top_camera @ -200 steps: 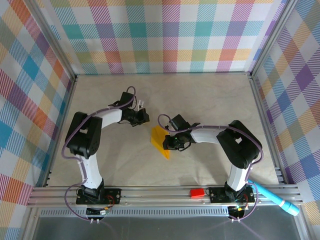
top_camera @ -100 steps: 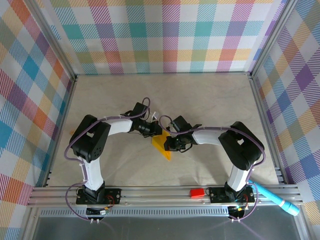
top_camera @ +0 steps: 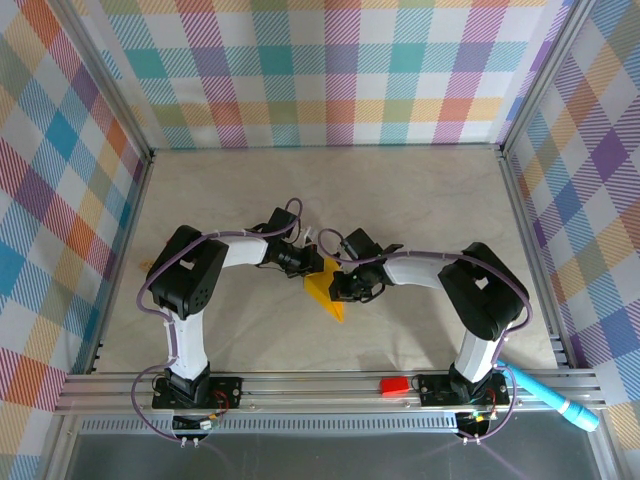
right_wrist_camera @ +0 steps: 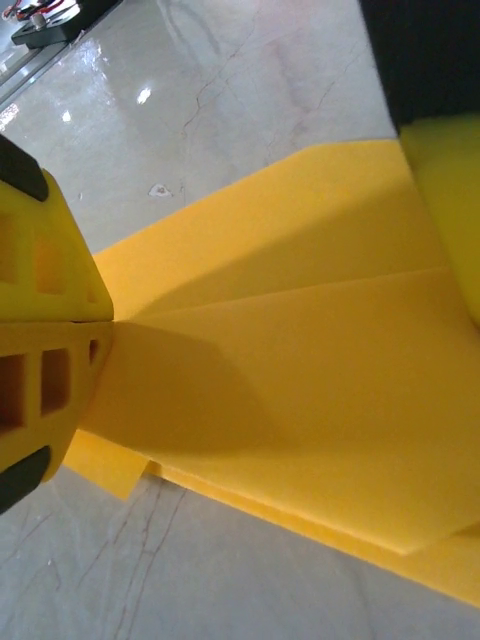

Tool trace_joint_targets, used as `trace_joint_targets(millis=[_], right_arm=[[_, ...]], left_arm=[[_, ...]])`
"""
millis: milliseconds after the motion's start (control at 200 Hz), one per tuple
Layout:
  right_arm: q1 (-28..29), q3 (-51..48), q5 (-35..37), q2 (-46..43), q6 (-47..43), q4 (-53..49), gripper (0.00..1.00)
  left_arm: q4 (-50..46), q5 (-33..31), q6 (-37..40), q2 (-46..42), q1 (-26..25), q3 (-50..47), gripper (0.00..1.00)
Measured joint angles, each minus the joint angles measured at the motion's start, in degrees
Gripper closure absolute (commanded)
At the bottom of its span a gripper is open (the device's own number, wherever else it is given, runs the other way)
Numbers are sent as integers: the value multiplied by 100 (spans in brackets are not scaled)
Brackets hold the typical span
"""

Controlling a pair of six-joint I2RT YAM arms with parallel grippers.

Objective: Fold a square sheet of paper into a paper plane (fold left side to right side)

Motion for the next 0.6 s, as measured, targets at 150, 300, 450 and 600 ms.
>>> trace_joint_targets(millis=[150, 300, 450, 600], right_arm=[[0, 155, -7, 0, -7, -28, 100], [0, 380, 2, 85, -11, 17, 100], [0, 568, 22, 319, -17, 63, 100], [0, 584, 20, 503, -17, 35, 100]], left_arm=[[2, 0, 2, 0, 0, 0, 100], [2, 0, 4, -2, 0, 0, 100], [2, -7, 4, -2, 0, 0, 100], [0, -17, 2, -2, 0, 0, 100]])
